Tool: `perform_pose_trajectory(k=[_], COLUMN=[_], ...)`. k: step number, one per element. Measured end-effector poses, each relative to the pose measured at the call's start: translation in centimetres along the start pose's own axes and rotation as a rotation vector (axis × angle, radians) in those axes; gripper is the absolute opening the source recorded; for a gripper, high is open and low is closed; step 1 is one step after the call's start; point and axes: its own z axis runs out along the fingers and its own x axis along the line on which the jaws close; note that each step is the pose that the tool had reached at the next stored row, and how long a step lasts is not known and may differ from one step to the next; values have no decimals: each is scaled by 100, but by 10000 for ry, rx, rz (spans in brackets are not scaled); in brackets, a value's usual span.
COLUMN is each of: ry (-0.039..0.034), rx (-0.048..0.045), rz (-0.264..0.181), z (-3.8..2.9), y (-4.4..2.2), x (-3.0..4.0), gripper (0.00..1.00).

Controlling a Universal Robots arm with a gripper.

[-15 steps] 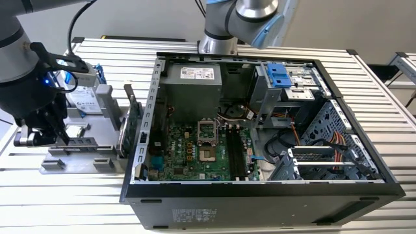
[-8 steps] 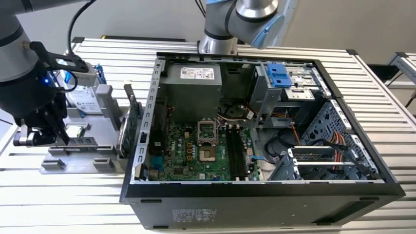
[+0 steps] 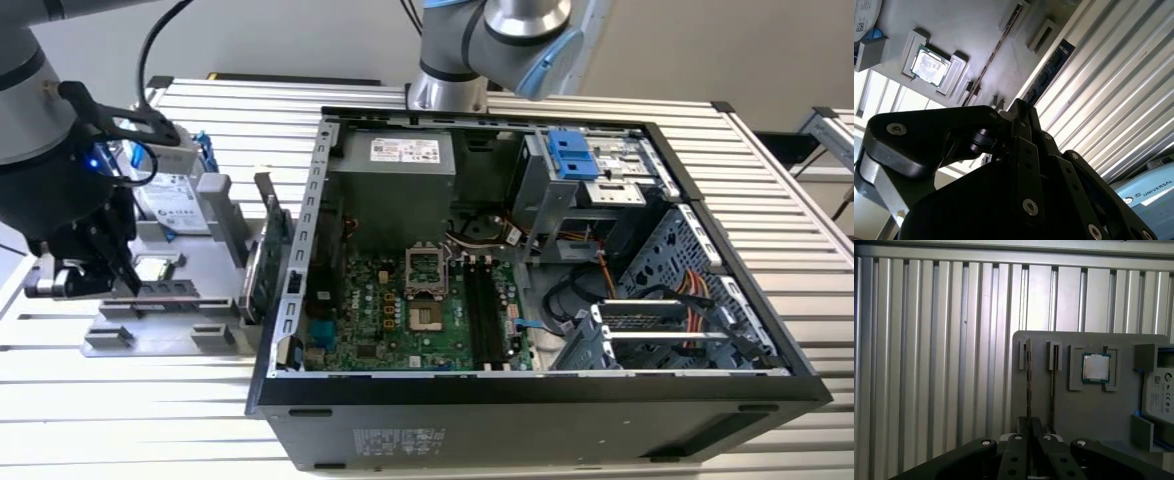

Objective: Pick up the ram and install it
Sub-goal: 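Pick up the ram and move it above insertion slot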

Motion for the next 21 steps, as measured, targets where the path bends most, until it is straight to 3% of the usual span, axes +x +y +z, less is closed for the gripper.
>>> perform_pose_trajectory(k=[21], ry=[0], rx=[0], rz=[0], z=[-202], y=[6], x=[0], gripper=[0])
